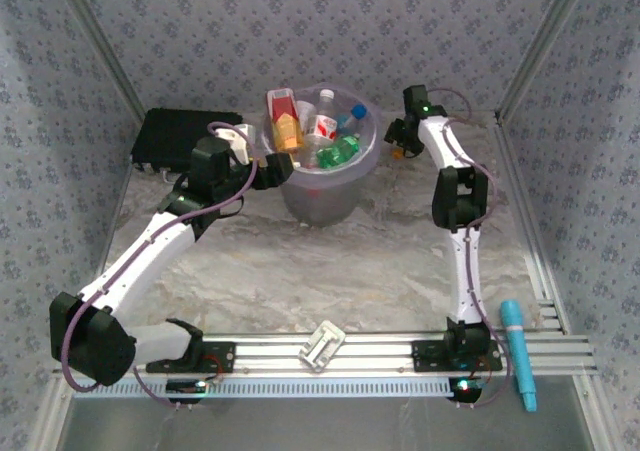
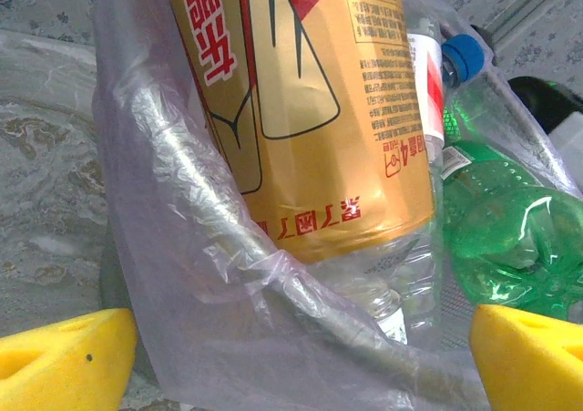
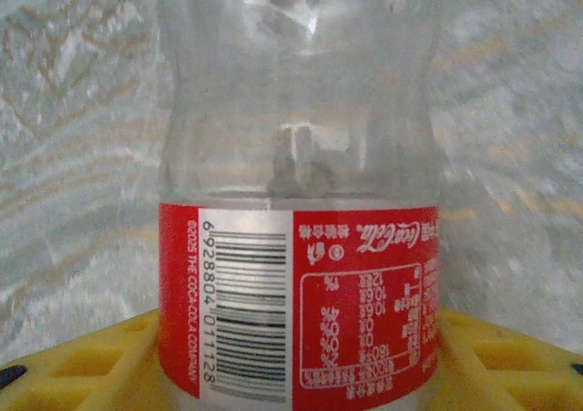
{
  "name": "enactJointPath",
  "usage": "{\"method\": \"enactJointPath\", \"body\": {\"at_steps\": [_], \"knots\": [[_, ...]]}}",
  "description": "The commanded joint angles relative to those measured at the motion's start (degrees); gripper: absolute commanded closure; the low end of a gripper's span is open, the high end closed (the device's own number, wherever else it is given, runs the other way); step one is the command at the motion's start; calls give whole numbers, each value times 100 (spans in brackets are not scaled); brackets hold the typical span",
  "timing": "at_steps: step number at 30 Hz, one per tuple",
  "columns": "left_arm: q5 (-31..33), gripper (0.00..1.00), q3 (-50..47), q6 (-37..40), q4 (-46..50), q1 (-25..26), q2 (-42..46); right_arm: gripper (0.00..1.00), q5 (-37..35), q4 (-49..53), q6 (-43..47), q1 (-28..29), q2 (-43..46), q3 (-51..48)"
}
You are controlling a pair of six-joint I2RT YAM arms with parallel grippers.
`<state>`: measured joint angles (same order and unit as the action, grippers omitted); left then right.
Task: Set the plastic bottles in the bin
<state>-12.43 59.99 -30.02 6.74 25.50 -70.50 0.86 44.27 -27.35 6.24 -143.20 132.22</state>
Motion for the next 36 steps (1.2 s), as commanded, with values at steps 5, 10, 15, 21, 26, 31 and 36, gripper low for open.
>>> {"method": "enactJointPath", "body": {"at_steps": [5,10,15,21,26,31,36], "knots": [[-102,6,145,-65,-77,-40,134,46,-15,209,669,-64,1971,-771],[-110,6,172,-63,-53,-36,129,46,321,528,1039,60,3188,-1364],[-102,6,148,-80,-50,-36,137,46,758,893,1241,364,4277,-1491],[-89,6,125,-118,-91,-39,150,45,901,1363,1388,1254,4510,-1012],[-67,6,144,-99,-27,-36,211,44,784,1377,1296,1775,4140,-794],[-76,6,197,-57,62,-36,264,42,576,1505,1250,2050,3796,-628],[-68,6,461,61,164,-41,290,22,611,1774,1349,2091,3803,-462]]}}
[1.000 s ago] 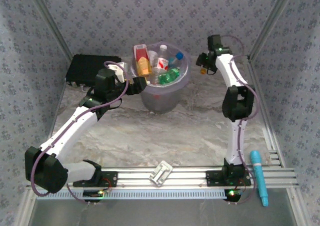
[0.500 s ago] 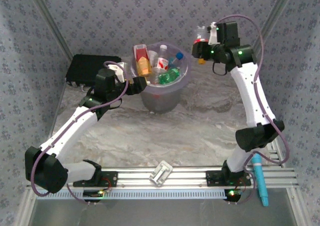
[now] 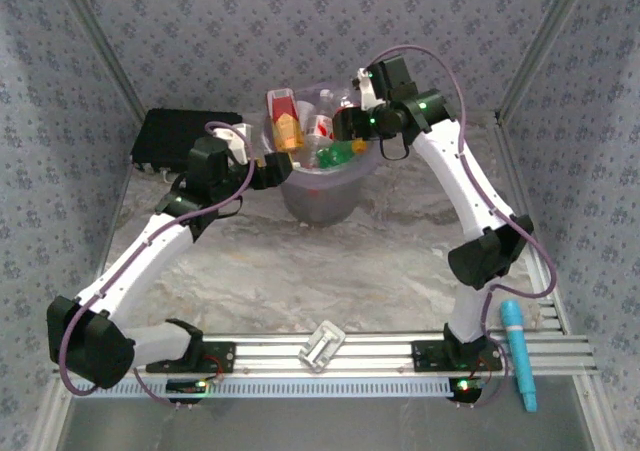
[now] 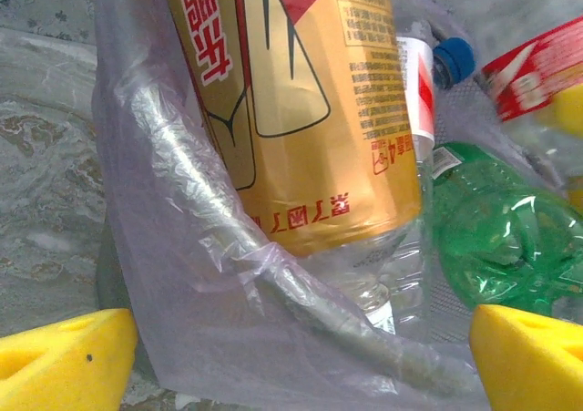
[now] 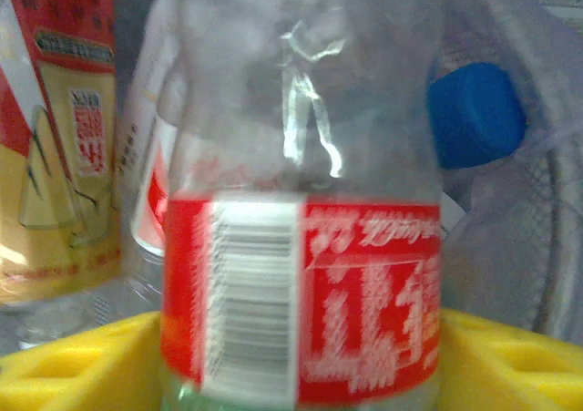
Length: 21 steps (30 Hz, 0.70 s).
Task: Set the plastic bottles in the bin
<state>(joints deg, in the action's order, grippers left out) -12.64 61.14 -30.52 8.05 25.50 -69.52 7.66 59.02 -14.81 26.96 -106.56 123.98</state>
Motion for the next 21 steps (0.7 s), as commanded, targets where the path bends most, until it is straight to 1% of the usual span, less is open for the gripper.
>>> {"method": "enactJointPath", "body": {"at_steps": [1,3,4,7,9,13,15,18,21], "knots": [[-22,6,439,154,55,-36,196,18,-39,367,146,12,152,427],[48,7,628,224,88,-49,152,8,-66,376,212,-14,224,488],[52,7,754,268,100,-57,108,6,-76,345,262,-38,262,512],[87,7,1192,436,213,-93,-144,6,-74,244,329,-119,266,646],[193,7,1459,525,250,-115,-364,8,-19,140,321,-206,156,784],[274,11,1912,530,255,-194,-949,18,51,58,338,-331,-364,1343],[210,15,2075,525,256,-194,-1221,22,50,42,360,-356,-619,1591],[123,21,2190,488,200,-195,-1509,28,227,-169,409,-367,-894,1714],[20,26,2246,421,162,-195,-1704,31,300,-244,413,-376,-1168,1804]]}}
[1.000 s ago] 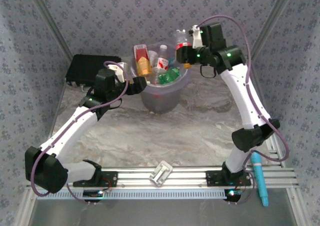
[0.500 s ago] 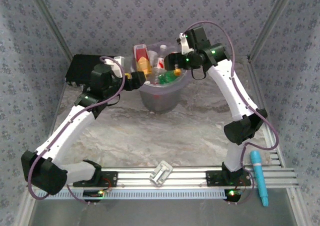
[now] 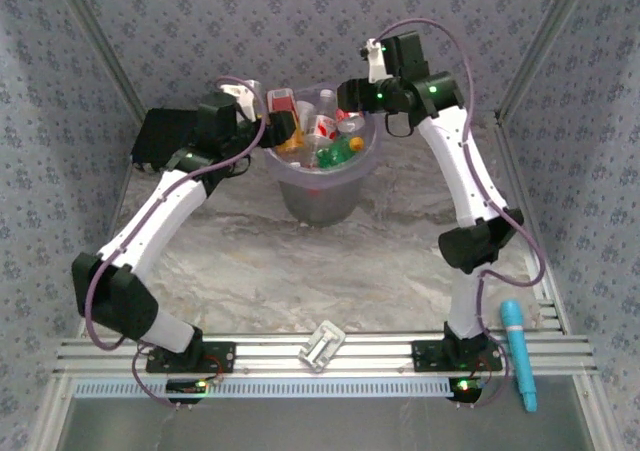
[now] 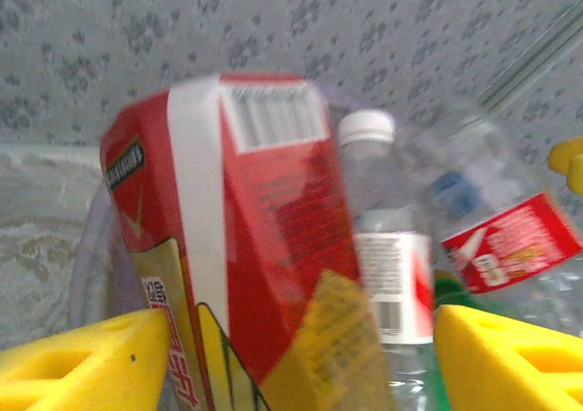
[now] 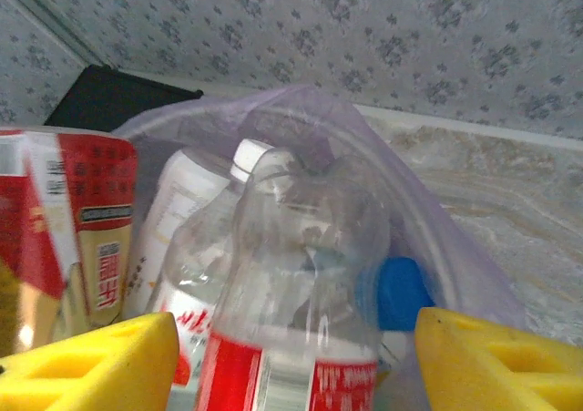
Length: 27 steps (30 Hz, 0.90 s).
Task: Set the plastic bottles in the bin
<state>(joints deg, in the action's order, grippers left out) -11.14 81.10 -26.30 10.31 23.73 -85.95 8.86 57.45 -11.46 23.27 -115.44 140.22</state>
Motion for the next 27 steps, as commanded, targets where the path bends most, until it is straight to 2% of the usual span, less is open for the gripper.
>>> {"method": "enactJointPath", "body": {"at_steps": [1,5,15,19,27], "knots": [[-162,28,249,-14,-56,-17,-96,32,221,-50,89,-9,-362,221],[-213,33,96,-67,-85,-9,-86,35,395,8,199,67,-411,35],[-266,37,-353,-191,-143,86,4,38,524,-458,102,482,70,-1575],[-248,37,-240,-160,-92,88,65,37,347,-313,56,471,36,-1170],[-104,14,564,257,307,80,216,21,45,89,44,281,-117,243]]}}
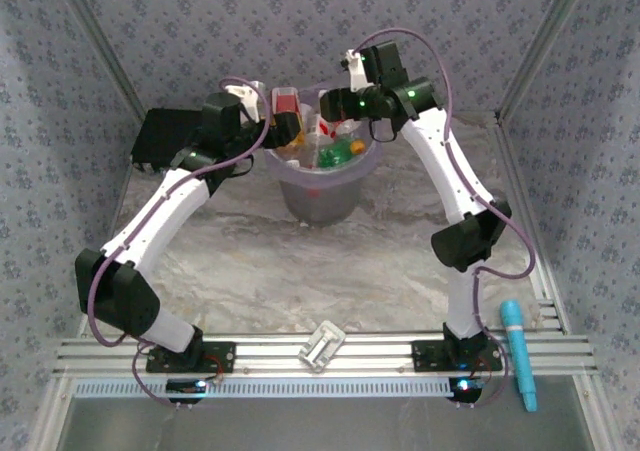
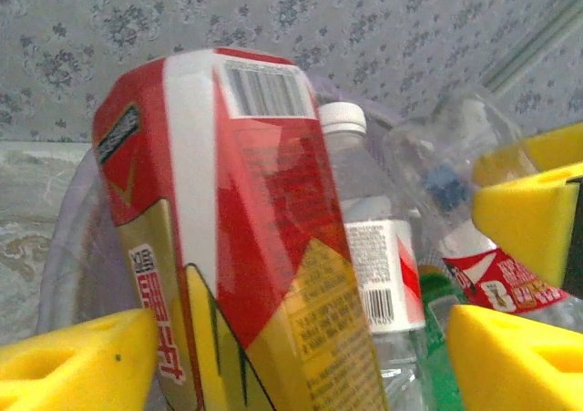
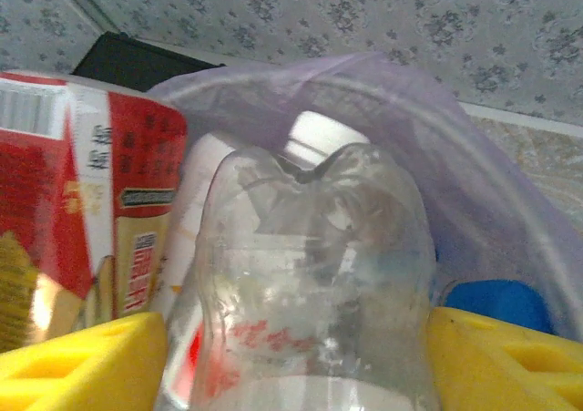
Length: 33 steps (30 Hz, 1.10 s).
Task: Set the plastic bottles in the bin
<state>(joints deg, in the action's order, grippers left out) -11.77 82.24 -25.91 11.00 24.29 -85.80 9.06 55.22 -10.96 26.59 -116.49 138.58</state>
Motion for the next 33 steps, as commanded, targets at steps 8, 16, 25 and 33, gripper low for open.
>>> {"method": "enactJointPath", "body": {"at_steps": [8,16,25,33], "knots": [[469,0,1069,983,1104,-172,702,0,65,-68,-70,-718,943,-442],[2249,0,-1044,1446,1393,-717,2524,0,-272,-2220,-39,-2196,3403,-4858],[3114,0,-4452,1518,-239,-1837,3424,0,-1312,-4327,358,-2636,4412,-8462],[3270,0,-5502,1979,-2401,-2017,2215,0,-1922,-6772,582,-2513,3780,-10022]]}}
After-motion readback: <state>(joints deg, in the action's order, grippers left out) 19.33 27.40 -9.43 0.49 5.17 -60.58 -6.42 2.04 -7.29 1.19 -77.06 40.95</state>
